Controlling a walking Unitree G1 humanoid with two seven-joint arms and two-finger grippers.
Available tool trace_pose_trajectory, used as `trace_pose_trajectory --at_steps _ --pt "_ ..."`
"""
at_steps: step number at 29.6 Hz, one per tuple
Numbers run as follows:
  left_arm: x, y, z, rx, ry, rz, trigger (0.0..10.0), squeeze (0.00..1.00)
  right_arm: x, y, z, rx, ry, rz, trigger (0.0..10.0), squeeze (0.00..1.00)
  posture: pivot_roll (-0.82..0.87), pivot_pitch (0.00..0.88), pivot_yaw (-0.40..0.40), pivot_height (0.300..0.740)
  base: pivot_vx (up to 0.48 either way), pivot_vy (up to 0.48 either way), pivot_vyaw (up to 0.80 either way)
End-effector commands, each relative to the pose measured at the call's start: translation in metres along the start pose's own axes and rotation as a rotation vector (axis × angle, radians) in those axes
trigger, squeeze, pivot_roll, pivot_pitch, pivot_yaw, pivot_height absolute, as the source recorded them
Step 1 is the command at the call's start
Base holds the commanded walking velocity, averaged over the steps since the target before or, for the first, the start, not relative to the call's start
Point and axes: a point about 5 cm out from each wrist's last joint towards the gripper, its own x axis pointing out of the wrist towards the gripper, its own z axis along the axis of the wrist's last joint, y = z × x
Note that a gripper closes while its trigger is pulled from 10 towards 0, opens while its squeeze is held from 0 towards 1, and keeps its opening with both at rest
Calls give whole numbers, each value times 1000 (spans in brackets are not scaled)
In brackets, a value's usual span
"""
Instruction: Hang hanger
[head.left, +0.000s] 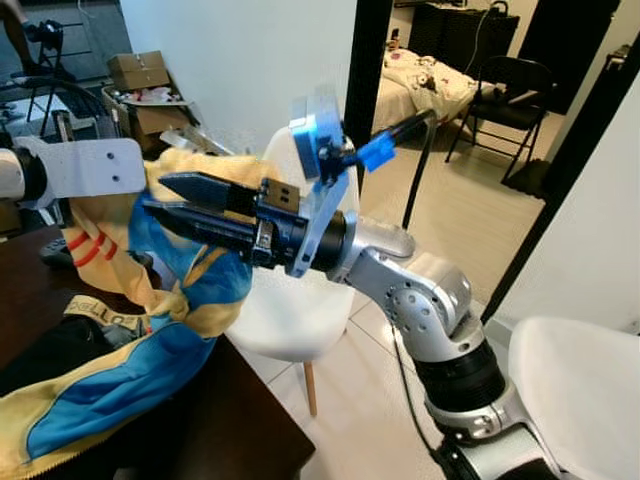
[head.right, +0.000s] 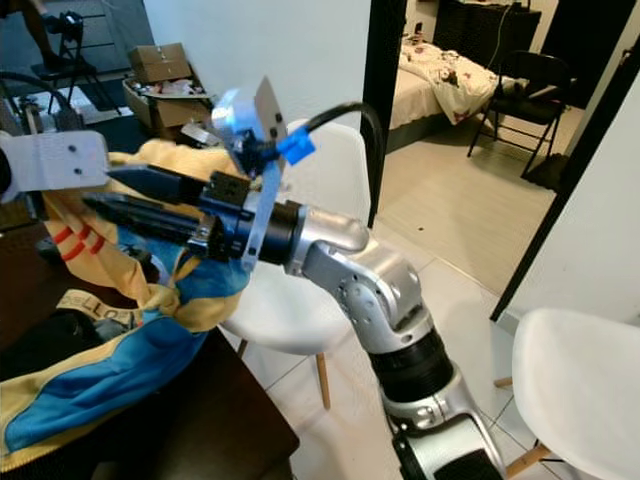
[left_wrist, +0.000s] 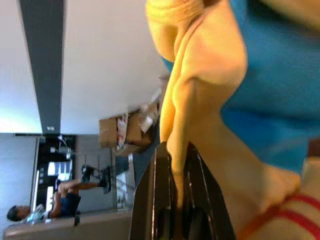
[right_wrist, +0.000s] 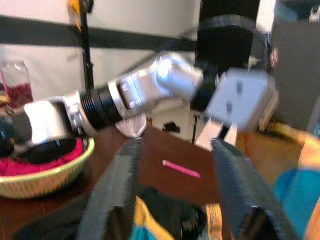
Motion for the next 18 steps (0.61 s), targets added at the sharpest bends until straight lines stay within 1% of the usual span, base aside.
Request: trace_pose_trajectory --at_steps 1,2,3,4,5,6,7,8,9,10,11,12,13,14,15,16,17,18 --pt "-1 14 8 -34 -56 87 10000 0 0 5 1 -28 11 17 10000 1000 136 0 -22 740 0 0 0" --pt "-1 14 8 -34 -56 87 10000 0 0 5 1 -28 11 17 10000 1000 136 0 -22 740 0 0 0" --pt "-1 17 10 -46 -76 104 10000 0 -3 5 -1 -29 19 16 10000 1000 136 0 -22 740 0 0 0" --pt "-2 22 15 -38 -99 121 10000 0 -7 4 -3 -27 25 7 10000 1000 137 0 -18 740 0 0 0" --pt "-2 22 15 -38 -99 121 10000 0 -7 4 -3 -27 25 7 10000 1000 137 0 -18 740 0 0 0" --pt "-3 29 21 -27 -127 140 10000 0 -13 1 -4 -28 27 -10 10000 1000 137 0 -18 740 0 0 0" --pt "-3 29 21 -27 -127 140 10000 0 -13 1 -4 -28 27 -10 10000 1000 137 0 -18 740 0 0 0" --pt "-3 33 24 -17 -143 150 10000 0 -17 -1 -5 -28 26 -22 10000 1000 137 0 -18 740 0 0 0" --pt "-5 41 31 -22 -183 166 10000 0 -26 -7 -4 -13 -7 -64 10000 1000 137 0 -14 740 0 0 0" --pt "-5 41 31 -22 -183 166 10000 0 -26 -7 -4 -13 -7 -64 10000 1000 137 0 -14 740 0 0 0" --pt "-8 50 39 -61 -251 190 10000 0 -38 -13 1 30 -82 -98 10000 1000 137 0 -11 740 0 0 0" --pt "-8 50 39 -61 -251 190 10000 0 -38 -13 1 30 -82 -98 10000 1000 137 0 -11 740 0 0 0" --pt "-13 61 48 -88 -326 207 10000 0 -52 -18 5 74 -162 -126 10000 1000 138 0 -5 740 0 0 0" --pt "-18 67 53 -104 -377 217 10000 0 -62 -20 8 100 -217 -142 10000 1000 138 0 -5 740 0 0 0" --pt "-18 67 53 -104 -377 217 10000 0 -62 -20 8 100 -217 -142 10000 1000 138 0 -5 740 0 0 0" --pt "-25 78 62 -150 -466 238 10000 0 -74 -21 8 119 -251 -152 10000 1000 142 0 0 740 0 0 0" --pt "-25 78 62 -150 -466 238 10000 0 -74 -21 8 119 -251 -152 10000 1000 142 0 0 740 0 0 0" --pt "-33 88 71 -188 -557 252 10000 0 -85 -20 7 132 -278 -150 10000 1000 139 0 6 740 0 0 0"
